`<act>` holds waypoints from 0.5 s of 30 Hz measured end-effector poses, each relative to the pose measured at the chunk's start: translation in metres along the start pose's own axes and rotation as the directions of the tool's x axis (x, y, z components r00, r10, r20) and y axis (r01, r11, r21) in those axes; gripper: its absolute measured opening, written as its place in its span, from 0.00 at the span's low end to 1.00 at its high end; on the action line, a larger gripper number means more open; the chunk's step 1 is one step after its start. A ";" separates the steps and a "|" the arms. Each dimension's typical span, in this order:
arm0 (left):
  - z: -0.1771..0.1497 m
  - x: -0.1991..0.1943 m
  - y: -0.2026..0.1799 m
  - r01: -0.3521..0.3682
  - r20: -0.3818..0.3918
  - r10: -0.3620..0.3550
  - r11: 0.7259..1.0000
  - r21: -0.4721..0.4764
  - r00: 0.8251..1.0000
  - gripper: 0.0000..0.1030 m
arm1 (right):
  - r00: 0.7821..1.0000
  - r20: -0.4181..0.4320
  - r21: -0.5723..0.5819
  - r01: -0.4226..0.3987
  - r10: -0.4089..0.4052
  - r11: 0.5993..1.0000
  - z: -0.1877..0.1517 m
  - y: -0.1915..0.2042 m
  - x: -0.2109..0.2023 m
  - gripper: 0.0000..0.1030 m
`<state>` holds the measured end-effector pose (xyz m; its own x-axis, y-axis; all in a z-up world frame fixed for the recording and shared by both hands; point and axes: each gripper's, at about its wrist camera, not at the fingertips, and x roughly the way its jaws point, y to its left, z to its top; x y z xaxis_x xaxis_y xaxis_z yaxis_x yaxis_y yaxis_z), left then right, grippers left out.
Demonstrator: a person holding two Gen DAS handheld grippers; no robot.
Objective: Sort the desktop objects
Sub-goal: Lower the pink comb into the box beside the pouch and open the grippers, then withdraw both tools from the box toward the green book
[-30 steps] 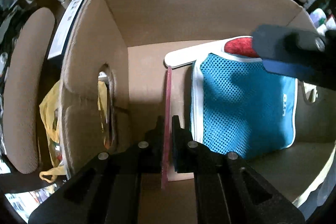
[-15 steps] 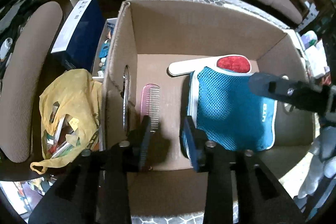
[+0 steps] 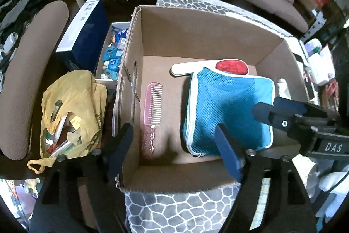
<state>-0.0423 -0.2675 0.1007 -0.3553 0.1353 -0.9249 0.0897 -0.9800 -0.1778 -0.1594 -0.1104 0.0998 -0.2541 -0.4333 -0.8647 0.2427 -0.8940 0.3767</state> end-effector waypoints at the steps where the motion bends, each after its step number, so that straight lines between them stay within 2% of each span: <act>1: -0.001 -0.002 -0.001 0.002 0.003 -0.002 1.000 0.000 1.000 0.82 | 1.000 0.003 -0.004 0.010 -0.010 1.000 -0.003 0.000 -0.002 0.95; 2: -0.004 -0.004 -0.002 0.002 0.008 -0.002 1.000 0.004 1.000 0.85 | 1.000 0.004 -0.008 0.017 -0.017 1.000 -0.005 0.000 -0.004 1.00; 8: -0.018 -0.010 -0.006 0.006 0.010 -0.006 1.000 0.006 1.000 1.00 | 0.999 0.013 -0.019 0.034 -0.034 0.999 -0.020 -0.001 -0.017 1.00; 15: -0.031 -0.020 -0.008 0.010 0.022 -0.010 1.000 0.001 1.000 1.00 | 0.995 0.028 -0.054 0.094 -0.093 0.994 -0.036 0.002 -0.031 1.00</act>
<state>-0.0073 -0.2579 0.1106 -0.3769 0.1415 -0.9154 0.0855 -0.9787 -0.1865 -0.1173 -0.0946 0.1150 -0.3018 -0.3515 -0.8862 0.2680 -0.9233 0.2750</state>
